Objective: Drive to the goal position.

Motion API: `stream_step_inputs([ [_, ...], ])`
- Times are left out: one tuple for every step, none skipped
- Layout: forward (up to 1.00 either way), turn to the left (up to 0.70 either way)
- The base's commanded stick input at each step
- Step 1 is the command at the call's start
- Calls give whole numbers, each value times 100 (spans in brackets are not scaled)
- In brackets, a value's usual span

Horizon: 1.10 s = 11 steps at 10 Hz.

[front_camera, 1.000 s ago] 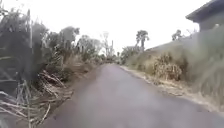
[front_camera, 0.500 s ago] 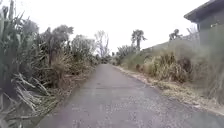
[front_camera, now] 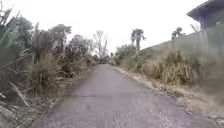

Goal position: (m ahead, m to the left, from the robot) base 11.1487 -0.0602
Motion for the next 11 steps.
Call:
stream_step_inputs([
  [100,-22],
  [100,-9],
  [100,0],
  [100,0],
  [100,0],
  [100,0],
  [100,0],
  [100,0],
  [100,0],
  [100,0],
  [100,0],
])
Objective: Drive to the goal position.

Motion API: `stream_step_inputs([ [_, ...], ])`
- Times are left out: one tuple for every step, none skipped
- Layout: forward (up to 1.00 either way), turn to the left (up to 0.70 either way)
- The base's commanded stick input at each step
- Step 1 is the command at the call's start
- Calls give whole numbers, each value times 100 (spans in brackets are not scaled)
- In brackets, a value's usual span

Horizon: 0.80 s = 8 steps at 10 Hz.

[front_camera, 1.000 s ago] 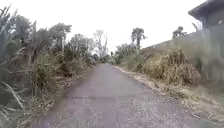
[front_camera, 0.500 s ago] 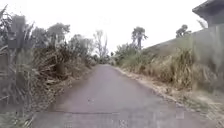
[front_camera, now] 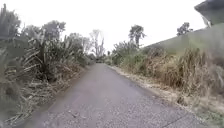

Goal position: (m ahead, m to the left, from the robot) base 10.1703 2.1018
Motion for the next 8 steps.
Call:
stream_step_inputs([
  [100,0],
  [100,0],
  [100,0],
  [100,0],
  [100,0],
  [100,0],
  [100,0],
  [100,0],
])
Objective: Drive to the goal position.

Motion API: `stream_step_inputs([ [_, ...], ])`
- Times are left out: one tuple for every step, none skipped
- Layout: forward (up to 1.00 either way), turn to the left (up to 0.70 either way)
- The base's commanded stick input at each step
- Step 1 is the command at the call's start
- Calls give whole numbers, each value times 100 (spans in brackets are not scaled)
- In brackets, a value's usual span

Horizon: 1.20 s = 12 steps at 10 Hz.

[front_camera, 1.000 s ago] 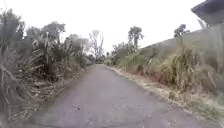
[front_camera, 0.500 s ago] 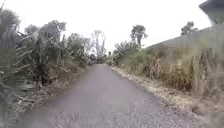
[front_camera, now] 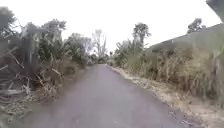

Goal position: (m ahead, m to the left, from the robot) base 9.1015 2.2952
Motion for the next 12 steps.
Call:
stream_step_inputs([
  [100,0],
  [100,0],
  [100,0],
  [100,0],
  [100,0],
  [100,0],
  [100,0],
  [100,0],
  [100,0],
  [100,0],
  [100,0],
  [100,0],
])
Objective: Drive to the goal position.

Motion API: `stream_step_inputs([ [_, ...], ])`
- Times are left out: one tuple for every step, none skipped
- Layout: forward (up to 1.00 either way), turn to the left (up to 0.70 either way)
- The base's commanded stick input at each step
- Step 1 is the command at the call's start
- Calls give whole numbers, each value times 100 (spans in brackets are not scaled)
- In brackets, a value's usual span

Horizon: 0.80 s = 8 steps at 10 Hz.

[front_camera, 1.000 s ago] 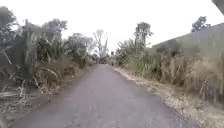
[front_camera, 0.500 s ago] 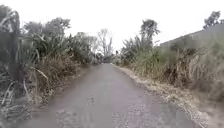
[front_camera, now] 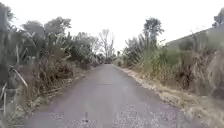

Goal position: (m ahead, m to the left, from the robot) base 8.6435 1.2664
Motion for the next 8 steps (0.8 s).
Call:
stream_step_inputs([
  [100,5],
  [100,18],
  [100,31],
  [100,21],
  [100,12],
  [100,3],
  [100,0],
  [100,0],
])
